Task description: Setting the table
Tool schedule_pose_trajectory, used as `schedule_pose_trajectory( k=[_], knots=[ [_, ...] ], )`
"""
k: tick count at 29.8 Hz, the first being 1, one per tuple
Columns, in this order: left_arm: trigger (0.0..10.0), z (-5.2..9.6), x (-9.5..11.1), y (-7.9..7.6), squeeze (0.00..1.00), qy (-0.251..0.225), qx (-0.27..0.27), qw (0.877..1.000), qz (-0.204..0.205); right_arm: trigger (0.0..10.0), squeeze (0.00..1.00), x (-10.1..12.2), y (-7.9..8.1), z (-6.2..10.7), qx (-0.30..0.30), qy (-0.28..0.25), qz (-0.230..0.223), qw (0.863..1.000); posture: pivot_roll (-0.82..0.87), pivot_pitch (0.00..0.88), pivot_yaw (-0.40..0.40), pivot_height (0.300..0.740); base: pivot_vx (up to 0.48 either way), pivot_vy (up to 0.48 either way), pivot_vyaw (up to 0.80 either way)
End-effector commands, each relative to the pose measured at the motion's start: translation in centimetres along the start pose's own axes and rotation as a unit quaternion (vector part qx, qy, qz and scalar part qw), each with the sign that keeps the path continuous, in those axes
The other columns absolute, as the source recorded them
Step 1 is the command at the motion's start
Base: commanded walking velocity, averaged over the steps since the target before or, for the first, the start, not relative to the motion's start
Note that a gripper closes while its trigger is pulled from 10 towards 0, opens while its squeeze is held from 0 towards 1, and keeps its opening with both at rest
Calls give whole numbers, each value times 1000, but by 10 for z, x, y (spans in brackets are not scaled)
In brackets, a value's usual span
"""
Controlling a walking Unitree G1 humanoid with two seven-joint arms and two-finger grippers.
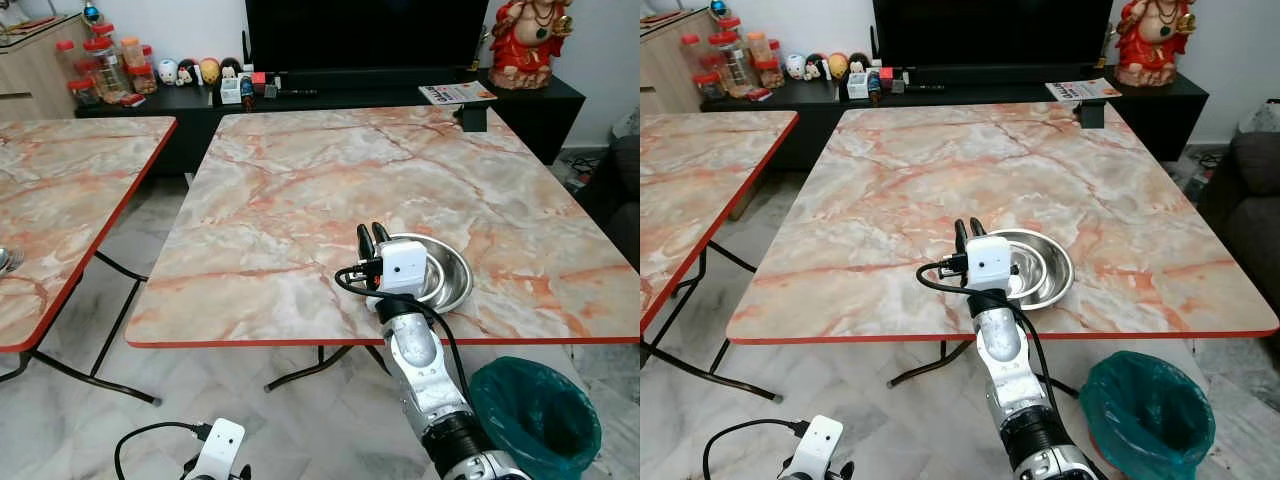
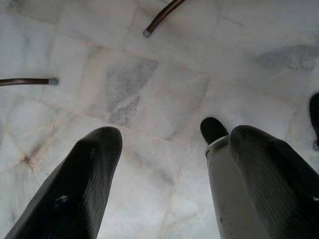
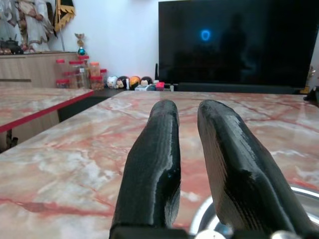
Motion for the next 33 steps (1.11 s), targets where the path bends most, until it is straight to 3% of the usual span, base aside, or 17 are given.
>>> schedule_pose_trajectory(
  k=[1,33],
  knots=[
    [10000,1,-2,2,0,1,1,1000,2,10000,0,4,2,-4,5,-7,0,1000,6,0,65,740,0,356,0],
    [10000,0,-1,7,0,0,7,1000,5,10000,0,-2,3,-1,5,1,-5,1000,24,0,80,740,0,404,0]
  ],
)
Point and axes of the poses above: a point about 5 cm out from each wrist's last joint towards the gripper, its own z axis pointing back from the gripper into the wrist, its own x axis along the axis of the wrist's last joint, y = z × x, the point moved 6 cm from there along -z, pointing out of the wrist towards the gripper, and after that the axes turned 11 degrees about -z, right-handed, at the moved point
